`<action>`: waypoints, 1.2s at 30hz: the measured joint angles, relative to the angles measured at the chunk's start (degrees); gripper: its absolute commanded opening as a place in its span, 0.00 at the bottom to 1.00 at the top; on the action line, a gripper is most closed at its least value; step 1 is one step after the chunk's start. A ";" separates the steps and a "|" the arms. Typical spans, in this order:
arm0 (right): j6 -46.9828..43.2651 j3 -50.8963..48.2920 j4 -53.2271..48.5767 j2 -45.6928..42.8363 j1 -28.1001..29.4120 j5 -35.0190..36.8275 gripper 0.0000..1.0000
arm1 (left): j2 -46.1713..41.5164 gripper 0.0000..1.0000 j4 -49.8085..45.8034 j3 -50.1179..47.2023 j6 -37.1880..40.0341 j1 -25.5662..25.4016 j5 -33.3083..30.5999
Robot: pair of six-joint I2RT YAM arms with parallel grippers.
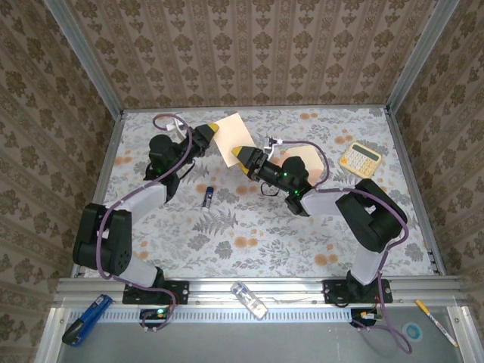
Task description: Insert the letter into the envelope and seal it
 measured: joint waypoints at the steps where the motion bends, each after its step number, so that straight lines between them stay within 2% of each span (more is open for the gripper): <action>1: 0.15 0.00 0.15 0.15 0.00 0.13 0.76 | 0.00 0.00 -0.02 0.00 0.00 0.00 0.00; 4: 0.63 0.00 0.79 0.39 0.00 0.42 0.69 | -0.02 0.00 -0.17 0.00 0.02 0.00 0.00; 8: 0.85 0.00 1.46 0.39 -0.13 0.68 0.56 | -0.13 0.00 -0.37 -0.02 0.02 0.04 -0.02; 12: 0.74 0.00 1.53 0.37 -0.44 0.81 0.35 | -0.44 0.00 -0.42 -0.02 0.02 0.09 -0.02; 16: 0.81 0.00 1.64 0.35 -0.66 1.03 0.19 | -0.63 0.00 -0.44 -0.02 0.02 0.11 0.00; 18: 0.39 0.00 1.68 0.33 -0.87 1.01 0.03 | -0.66 0.00 -0.46 -0.02 0.02 0.17 0.00; 19: 0.63 -0.02 1.77 0.31 -1.01 1.01 0.00 | -0.66 0.00 -0.46 -0.02 0.04 0.22 -0.11; 25: 0.02 -0.57 1.79 -1.42 -1.66 0.11 0.00 | -0.70 0.01 -0.70 -0.52 0.07 0.42 0.22; 26: -0.13 -0.70 1.40 -1.88 -1.79 -0.35 0.00 | -0.74 0.08 -0.83 -0.72 0.09 0.42 0.37; 28: -0.44 -0.90 0.55 -2.75 -2.03 -1.07 0.00 | -0.74 0.31 -1.16 -0.90 0.59 0.44 0.66; 30: -0.94 -1.05 -1.66 -4.31 -2.95 -1.01 0.00 | -1.22 0.59 -2.84 -1.27 1.53 0.96 0.68; 34: -3.82 -0.98 -10.29 -9.44 -5.33 -1.18 0.00 | -3.80 0.94 -9.92 -1.38 5.86 2.91 0.85; 35: -5.14 -0.46 -14.67 -11.19 -5.95 -1.57 0.00 | -4.92 0.99 -12.94 -1.07 7.87 3.50 0.94; 36: -6.64 0.44 -18.91 -12.46 -6.38 -2.12 0.00 | -6.19 1.00 -16.74 -0.39 10.38 4.07 1.01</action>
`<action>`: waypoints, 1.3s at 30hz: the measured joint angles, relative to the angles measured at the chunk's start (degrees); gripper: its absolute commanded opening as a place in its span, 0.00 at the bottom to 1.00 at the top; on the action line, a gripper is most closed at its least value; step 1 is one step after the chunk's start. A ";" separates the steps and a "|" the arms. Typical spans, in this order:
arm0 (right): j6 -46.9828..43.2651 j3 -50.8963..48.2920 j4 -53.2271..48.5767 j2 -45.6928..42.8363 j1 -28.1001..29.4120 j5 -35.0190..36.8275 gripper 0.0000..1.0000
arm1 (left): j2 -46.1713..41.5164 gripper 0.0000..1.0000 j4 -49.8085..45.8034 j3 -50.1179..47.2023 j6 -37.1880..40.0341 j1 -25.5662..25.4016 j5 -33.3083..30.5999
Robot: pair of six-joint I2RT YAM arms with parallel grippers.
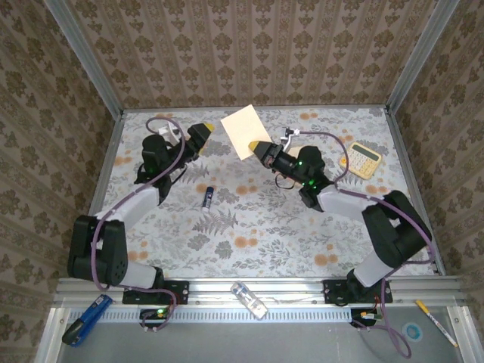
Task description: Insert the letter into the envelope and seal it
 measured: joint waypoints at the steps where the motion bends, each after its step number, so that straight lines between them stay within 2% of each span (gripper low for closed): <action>1: -1.62 1.09 -4.13 -1.11 -0.46 -0.63 0.00 | -1.01 1.00 -3.85 1.14 2.69 0.55 0.09; 5: -8.63 5.38 -20.87 -5.68 -3.37 -4.72 0.00 | -4.24 0.98 -19.71 9.03 14.75 2.78 0.17; 9: -15.32 8.85 -34.75 -8.24 -7.28 -8.22 0.00 | -5.70 0.96 -31.56 16.92 25.40 3.76 1.18; 17: -26.45 12.37 -55.36 -9.73 -8.66 -11.41 0.00 | -5.53 0.96 -48.72 23.52 39.78 0.59 6.21; 23: -29.57 12.85 -59.25 -9.99 -8.92 -13.77 0.00 | -4.46 0.96 -54.07 23.98 44.04 -3.41 8.37; 39: -31.10 12.85 -56.59 -9.25 -9.07 -21.99 0.00 | 2.64 0.96 -54.71 23.91 44.87 -7.21 13.46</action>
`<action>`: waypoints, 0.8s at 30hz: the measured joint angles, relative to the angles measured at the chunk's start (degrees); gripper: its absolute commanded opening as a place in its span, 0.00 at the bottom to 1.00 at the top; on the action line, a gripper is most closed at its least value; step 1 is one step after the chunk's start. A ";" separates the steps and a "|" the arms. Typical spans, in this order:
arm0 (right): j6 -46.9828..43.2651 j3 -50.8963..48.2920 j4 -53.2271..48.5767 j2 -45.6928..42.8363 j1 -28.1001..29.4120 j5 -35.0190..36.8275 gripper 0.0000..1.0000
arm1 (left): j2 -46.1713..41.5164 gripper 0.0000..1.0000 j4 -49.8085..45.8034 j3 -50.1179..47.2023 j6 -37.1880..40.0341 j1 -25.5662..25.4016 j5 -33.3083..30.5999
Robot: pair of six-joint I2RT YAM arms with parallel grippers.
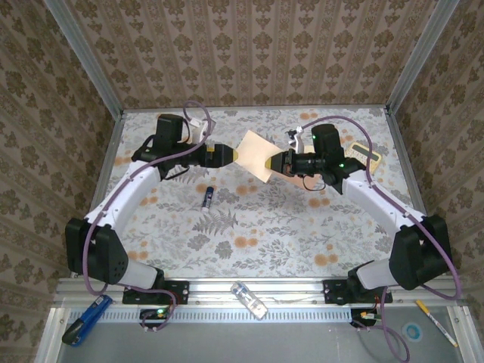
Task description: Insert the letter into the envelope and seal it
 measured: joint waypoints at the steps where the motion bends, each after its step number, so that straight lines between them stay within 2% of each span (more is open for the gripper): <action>1: 0.00 0.00 0.24 0.31 0.00 -0.24 0.00 | 0.15 0.96 0.02 0.00 0.00 -0.22 0.11; 13: -0.63 1.40 -1.51 2.40 0.00 -0.04 0.00 | 1.11 0.96 0.02 0.79 -0.02 -1.07 0.46; 24: 0.92 1.38 3.34 2.93 0.15 -3.67 0.00 | 2.93 0.96 4.46 -1.05 -0.81 -3.13 0.44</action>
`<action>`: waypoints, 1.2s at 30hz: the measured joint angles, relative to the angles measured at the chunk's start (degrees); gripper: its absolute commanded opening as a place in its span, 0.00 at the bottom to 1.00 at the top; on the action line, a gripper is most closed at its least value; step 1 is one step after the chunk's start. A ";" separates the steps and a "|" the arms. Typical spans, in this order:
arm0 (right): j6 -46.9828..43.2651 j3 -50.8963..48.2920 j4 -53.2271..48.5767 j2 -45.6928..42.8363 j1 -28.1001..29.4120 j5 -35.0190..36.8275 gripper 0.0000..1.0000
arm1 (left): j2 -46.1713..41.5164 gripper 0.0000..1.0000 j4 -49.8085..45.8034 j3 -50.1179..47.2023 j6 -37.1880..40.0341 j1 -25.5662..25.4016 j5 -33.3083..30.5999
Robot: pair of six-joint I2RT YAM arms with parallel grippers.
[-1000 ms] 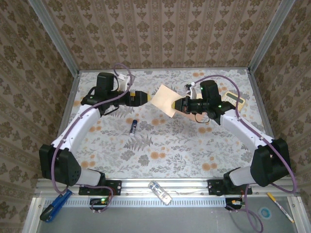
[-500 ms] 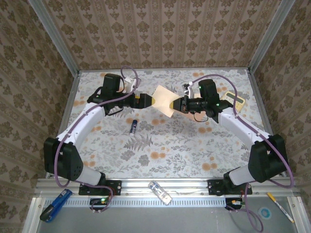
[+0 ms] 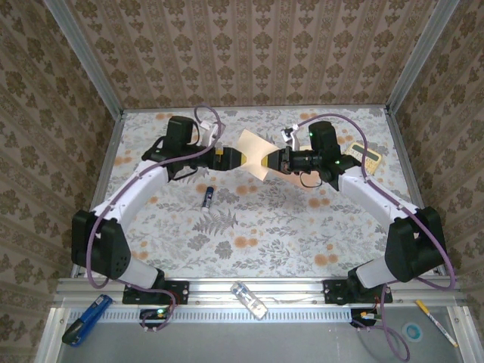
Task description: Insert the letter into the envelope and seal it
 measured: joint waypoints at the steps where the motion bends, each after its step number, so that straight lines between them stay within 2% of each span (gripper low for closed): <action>1: 0.17 0.00 0.35 0.00 0.11 -0.35 0.00 | 0.66 0.96 0.61 -0.11 -0.31 -0.04 0.00; 16: 0.57 -0.02 4.48 0.00 2.14 -3.65 0.00 | 3.32 0.96 4.15 0.00 -1.90 0.28 0.00; 29: -0.42 -0.02 4.13 0.00 2.19 -6.27 0.00 | 2.89 0.96 1.53 2.58 -0.33 5.49 -0.24; 36: -0.70 -0.02 4.61 -0.39 2.19 -7.72 0.00 | 1.60 0.96 1.40 0.02 -0.31 5.64 -0.28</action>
